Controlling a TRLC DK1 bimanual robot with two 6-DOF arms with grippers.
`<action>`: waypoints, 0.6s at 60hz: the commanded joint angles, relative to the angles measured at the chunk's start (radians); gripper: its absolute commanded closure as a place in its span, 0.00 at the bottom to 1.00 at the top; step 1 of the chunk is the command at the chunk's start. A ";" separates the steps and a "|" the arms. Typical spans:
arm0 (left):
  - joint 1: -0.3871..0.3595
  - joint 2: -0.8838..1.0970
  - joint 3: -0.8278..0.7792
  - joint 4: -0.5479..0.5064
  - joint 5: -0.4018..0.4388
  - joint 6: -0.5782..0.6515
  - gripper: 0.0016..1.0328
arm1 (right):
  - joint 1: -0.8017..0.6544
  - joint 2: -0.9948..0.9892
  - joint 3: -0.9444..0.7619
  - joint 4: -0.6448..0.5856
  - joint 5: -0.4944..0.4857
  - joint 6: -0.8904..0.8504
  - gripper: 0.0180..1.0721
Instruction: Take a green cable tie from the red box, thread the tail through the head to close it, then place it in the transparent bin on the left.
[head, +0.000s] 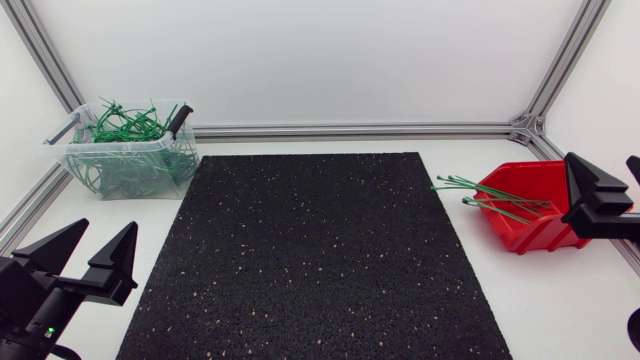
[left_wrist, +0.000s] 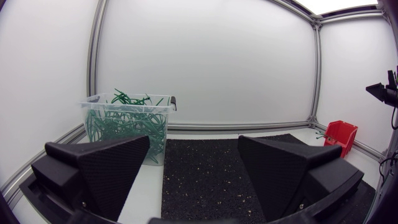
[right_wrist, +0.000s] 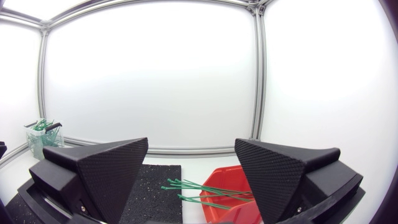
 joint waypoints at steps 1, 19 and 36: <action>0.001 -0.005 -0.044 -0.003 -0.003 -0.019 0.04 | -0.023 0.089 0.088 -0.014 0.011 0.011 0.03; 0.003 -0.005 -0.044 -0.004 -0.003 -0.019 0.04 | -0.084 0.380 0.404 -0.180 -0.005 -0.088 0.04; 0.003 -0.004 -0.044 -0.004 -0.003 -0.019 0.04 | -0.137 0.684 0.665 -0.432 -0.108 -0.235 0.08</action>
